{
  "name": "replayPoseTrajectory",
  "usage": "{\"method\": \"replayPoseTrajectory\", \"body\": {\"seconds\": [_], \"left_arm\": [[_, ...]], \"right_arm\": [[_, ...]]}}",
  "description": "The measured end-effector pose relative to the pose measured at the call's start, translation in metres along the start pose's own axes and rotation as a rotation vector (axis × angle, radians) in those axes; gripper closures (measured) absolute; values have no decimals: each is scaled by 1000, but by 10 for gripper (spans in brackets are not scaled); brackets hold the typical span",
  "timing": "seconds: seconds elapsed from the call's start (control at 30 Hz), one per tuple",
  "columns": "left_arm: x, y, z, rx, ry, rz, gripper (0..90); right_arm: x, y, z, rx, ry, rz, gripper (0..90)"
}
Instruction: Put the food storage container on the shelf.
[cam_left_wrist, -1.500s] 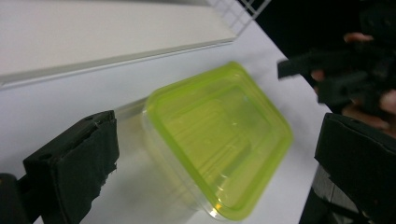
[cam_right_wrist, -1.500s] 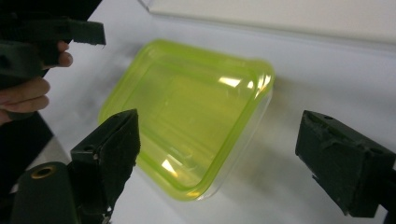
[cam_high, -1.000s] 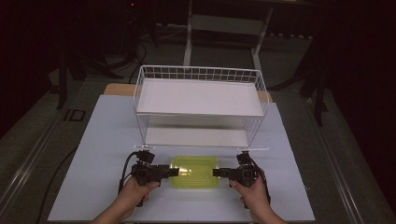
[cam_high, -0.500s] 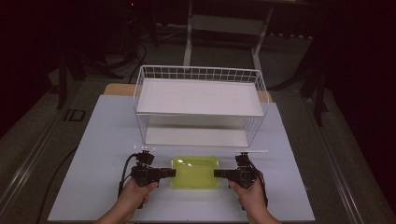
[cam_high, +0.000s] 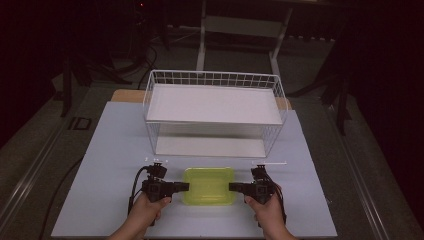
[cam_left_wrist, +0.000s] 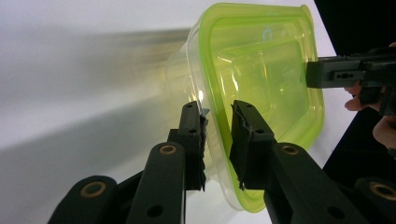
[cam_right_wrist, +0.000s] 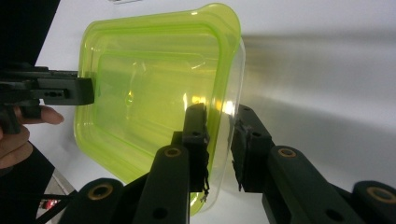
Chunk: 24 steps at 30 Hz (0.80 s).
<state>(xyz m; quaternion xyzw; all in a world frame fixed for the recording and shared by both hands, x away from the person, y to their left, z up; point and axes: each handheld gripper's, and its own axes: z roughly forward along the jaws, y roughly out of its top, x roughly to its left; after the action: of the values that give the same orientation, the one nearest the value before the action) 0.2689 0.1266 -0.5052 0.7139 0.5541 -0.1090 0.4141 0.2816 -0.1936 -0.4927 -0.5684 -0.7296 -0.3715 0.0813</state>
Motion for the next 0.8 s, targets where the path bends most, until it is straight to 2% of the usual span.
{"method": "replayPoseTrajectory", "body": {"seconds": [0.23, 0.4, 0.6, 0.8], "left_arm": [[-5, 0, -3, -8, 12, -1, 794], [-10, 4, -6, -28, 14, 15, 801], [-14, 12, -10, -46, -4, 20, 802], [-21, 23, -17, -84, -21, 31, 803]], "right_arm": [[2, -3, -4, 5, 8, -8, 781], [4, -2, -8, -9, 4, -15, 788], [6, 5, -17, -45, 14, -22, 790], [12, 16, -30, -88, 19, -42, 791]]}}
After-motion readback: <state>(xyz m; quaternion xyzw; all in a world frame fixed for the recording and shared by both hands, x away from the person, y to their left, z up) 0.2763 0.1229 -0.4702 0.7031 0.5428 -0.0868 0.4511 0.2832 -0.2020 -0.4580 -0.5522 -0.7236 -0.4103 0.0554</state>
